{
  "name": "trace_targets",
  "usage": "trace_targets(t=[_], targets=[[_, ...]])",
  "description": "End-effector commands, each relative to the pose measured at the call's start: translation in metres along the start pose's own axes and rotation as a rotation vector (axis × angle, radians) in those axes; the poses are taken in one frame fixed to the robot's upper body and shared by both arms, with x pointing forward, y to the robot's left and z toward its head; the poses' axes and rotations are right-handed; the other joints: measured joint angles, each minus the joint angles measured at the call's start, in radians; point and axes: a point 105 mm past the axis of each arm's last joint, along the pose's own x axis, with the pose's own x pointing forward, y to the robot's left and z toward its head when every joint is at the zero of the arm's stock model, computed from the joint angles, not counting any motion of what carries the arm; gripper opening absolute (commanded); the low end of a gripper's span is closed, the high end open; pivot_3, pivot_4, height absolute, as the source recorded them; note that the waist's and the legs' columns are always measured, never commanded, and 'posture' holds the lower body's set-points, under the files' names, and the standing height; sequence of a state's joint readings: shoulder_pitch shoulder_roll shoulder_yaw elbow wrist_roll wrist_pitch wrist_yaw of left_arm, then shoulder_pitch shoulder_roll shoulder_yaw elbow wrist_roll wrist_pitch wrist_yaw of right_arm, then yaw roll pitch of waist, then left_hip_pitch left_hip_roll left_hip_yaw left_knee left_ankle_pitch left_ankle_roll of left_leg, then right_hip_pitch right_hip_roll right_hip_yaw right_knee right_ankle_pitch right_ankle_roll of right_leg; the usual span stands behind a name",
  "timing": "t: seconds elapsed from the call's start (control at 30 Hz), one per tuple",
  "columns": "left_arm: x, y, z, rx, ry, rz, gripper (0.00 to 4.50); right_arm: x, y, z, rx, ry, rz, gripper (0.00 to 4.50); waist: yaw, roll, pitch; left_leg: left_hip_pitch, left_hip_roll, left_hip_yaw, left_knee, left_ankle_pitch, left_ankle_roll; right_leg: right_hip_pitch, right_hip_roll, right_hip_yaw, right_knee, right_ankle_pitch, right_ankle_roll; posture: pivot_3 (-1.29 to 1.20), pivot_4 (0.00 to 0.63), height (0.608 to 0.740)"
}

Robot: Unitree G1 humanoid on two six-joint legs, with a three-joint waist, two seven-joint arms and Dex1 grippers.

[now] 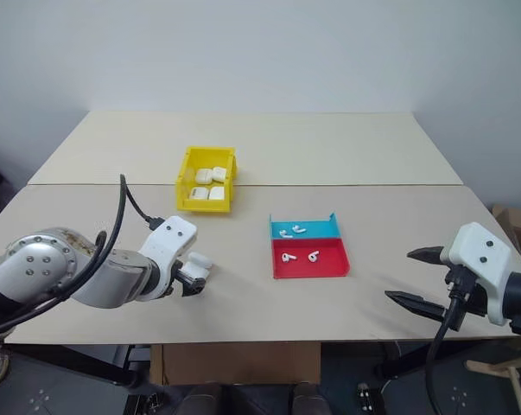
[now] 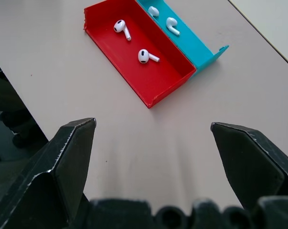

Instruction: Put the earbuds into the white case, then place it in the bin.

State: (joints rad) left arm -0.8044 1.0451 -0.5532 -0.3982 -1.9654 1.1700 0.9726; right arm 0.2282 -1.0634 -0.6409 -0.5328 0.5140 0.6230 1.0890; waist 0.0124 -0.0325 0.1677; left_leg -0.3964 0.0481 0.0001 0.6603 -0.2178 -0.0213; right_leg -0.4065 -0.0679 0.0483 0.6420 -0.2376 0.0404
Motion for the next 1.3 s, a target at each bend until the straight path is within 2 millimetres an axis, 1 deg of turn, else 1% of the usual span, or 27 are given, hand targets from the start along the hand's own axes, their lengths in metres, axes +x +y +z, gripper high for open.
trace_targets(t=[0.03, 0.13, 0.2, 0.43, 0.53, 0.67, 0.8, 0.87, 1.03, 1.1, 1.3], targets=[[-0.002, 0.005, 0.010, -0.010, -0.023, 0.043, 4.50, -0.007, -0.002, 0.008, -0.046, -0.017, -0.032, 4.47, 0.000, 0.000, 0.000, 0.001, 0.000, 0.000, 0.000, 0.000, 0.000, 0.001, 0.000, 0.000, -0.001, 0.000, 0.001, 0.00, 0.150, 0.740], [0.001, 0.011, 0.010, -0.001, -0.001, 0.092, 4.50, -0.009, -0.002, 0.007, -0.042, -0.012, -0.037, 4.47, 0.000, 0.000, 0.000, 0.002, 0.000, 0.000, 0.000, 0.000, 0.000, 0.003, -0.001, 0.000, -0.001, 0.000, 0.001, 0.00, 0.150, 0.740], [0.005, 0.012, 0.010, -0.016, 0.013, 0.092, 4.50, -0.009, -0.002, 0.005, -0.038, -0.008, -0.039, 4.47, 0.000, 0.000, 0.000, 0.002, -0.001, 0.000, 0.000, 0.000, 0.000, 0.003, -0.001, 0.000, -0.001, 0.000, 0.001, 0.00, 0.150, 0.740], [0.015, 0.000, 0.012, -0.026, 0.035, 0.034, 4.50, -0.011, -0.002, 0.001, -0.030, 0.002, -0.054, 4.47, 0.000, 0.000, 0.000, 0.001, -0.002, 0.000, 0.000, 0.000, 0.000, 0.002, -0.002, 0.000, -0.002, 0.000, 0.001, 0.00, 0.150, 0.740], [0.019, -0.001, 0.009, -0.033, 0.059, 0.033, 4.50, -0.011, -0.001, 0.000, -0.026, 0.002, -0.057, 4.47, -0.001, 0.000, 0.000, 0.001, -0.002, 0.000, 0.000, 0.000, 0.000, 0.003, -0.003, 0.000, -0.001, 0.000, 0.001, 0.00, 0.150, 0.740], [0.024, 0.001, 0.010, -0.004, 0.066, 0.078, 4.50, -0.011, 0.001, -0.001, -0.021, 0.006, -0.056, 4.47, 0.000, -0.001, 0.000, 0.001, -0.003, 0.000, 0.000, 0.000, 0.000, 0.003, -0.003, 0.000, -0.001, 0.000, 0.002, 0.00, 0.150, 0.740], [0.027, 0.000, 0.004, -0.015, 0.101, 0.049, 4.50, -0.011, 0.001, -0.001, -0.018, 0.013, -0.063, 4.47, -0.001, -0.001, 0.000, 0.001, -0.005, 0.000, 0.000, 0.000, 0.000, 0.003, -0.005, 0.000, -0.002, 0.000, 0.002, 0.00, 0.150, 0.740], [0.029, 0.002, 0.002, -0.008, 0.108, 0.062, 4.50, -0.011, 0.001, -0.003, -0.015, 0.020, -0.071, 4.47, 0.000, -0.001, 0.000, 0.001, -0.005, 0.000, 0.000, 0.000, 0.000, 0.003, -0.006, 0.000, -0.002, 0.000, 0.002, 0.00, 0.150, 0.740], [0.033, 0.003, 0.003, -0.024, 0.120, 0.048, 4.50, -0.008, 0.002, -0.003, -0.013, 0.021, -0.070, 4.47, 0.000, -0.001, 0.000, 0.001, -0.007, 0.000, 0.000, 0.000, 0.000, 0.003, -0.008, 0.000, -0.002, -0.001, 0.004, 0.00, 0.150, 0.740], [0.034, 0.002, 0.001, -0.027, 0.125, 0.039, 4.50, -0.008, 0.003, -0.002, -0.013, 0.020, -0.070, 4.47, 0.000, -0.001, 0.000, 0.001, -0.007, 0.000, 0.000, 0.000, 0.000, 0.003, -0.008, 0.000, -0.002, -0.003, 0.008, 0.00, 0.150, 0.740], [0.036, -0.002, 0.003, 0.009, 0.109, 0.040, 4.50, -0.007, 0.004, -0.003, -0.014, 0.024, -0.074, 4.47, 0.003, -0.001, 0.000, 0.001, -0.009, -0.001, 0.000, 0.000, 0.000, 0.004, -0.010, 0.000, -0.002, -0.004, 0.010, 0.00, 0.150, 0.740]])
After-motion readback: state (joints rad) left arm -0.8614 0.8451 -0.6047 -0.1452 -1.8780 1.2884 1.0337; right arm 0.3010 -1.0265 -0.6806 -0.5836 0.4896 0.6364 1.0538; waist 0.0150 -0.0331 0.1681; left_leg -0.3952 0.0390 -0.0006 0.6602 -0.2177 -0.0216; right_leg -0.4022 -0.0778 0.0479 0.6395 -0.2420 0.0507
